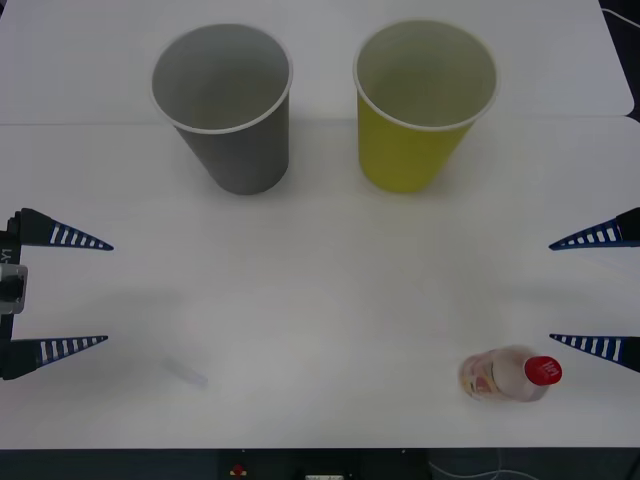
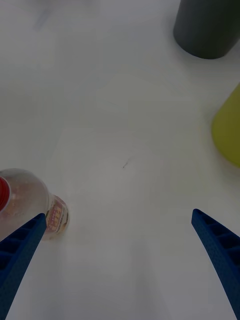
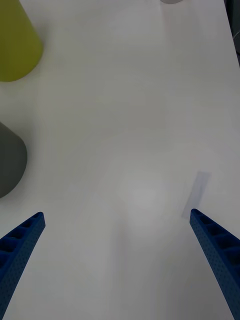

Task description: Put the can into the green bin and the plastic bottle into the gray bin

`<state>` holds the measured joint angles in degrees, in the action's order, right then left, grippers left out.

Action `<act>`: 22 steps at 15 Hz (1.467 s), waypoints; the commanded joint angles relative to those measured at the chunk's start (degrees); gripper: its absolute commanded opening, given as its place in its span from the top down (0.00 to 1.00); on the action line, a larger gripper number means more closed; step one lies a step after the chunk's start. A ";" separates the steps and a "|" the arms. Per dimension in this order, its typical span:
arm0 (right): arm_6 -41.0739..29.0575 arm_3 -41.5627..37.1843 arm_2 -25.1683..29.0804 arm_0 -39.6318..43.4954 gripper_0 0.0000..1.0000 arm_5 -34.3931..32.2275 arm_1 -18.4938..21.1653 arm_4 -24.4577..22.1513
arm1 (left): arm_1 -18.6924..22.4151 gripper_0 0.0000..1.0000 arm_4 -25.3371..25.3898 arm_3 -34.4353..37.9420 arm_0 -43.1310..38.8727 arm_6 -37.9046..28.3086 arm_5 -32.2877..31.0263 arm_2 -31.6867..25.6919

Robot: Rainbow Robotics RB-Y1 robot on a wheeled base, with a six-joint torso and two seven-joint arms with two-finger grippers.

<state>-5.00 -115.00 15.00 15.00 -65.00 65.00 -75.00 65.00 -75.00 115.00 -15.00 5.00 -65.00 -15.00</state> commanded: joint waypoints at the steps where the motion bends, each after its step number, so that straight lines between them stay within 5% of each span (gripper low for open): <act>1: 0.00 0.00 0.00 0.00 0.00 0.00 0.00 0.00 | 0.00 0.00 0.00 0.00 0.00 0.00 0.00 0.00; 5: 0.34 -1.10 2.67 1.08 0.00 0.58 -1.81 1.70 | 0.00 0.00 0.00 0.00 0.00 0.00 0.00 0.00; 10: 2.36 3.03 3.37 1.08 0.00 -1.36 0.74 5.04 | 0.00 0.00 0.00 0.00 0.00 0.00 0.00 0.00; 15: 5.70 9.97 7.24 1.00 0.00 -11.99 1.01 7.32 | 0.00 0.00 0.00 0.00 0.00 0.00 0.00 0.00; 22: 21.17 27.20 5.74 -2.17 0.00 -24.12 1.01 10.93 | 0.00 0.00 0.00 0.00 0.00 0.00 0.00 0.00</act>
<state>14.53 -89.43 21.13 13.12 -88.14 66.00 -64.48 65.00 -75.00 115.00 -15.00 5.00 -65.00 -15.00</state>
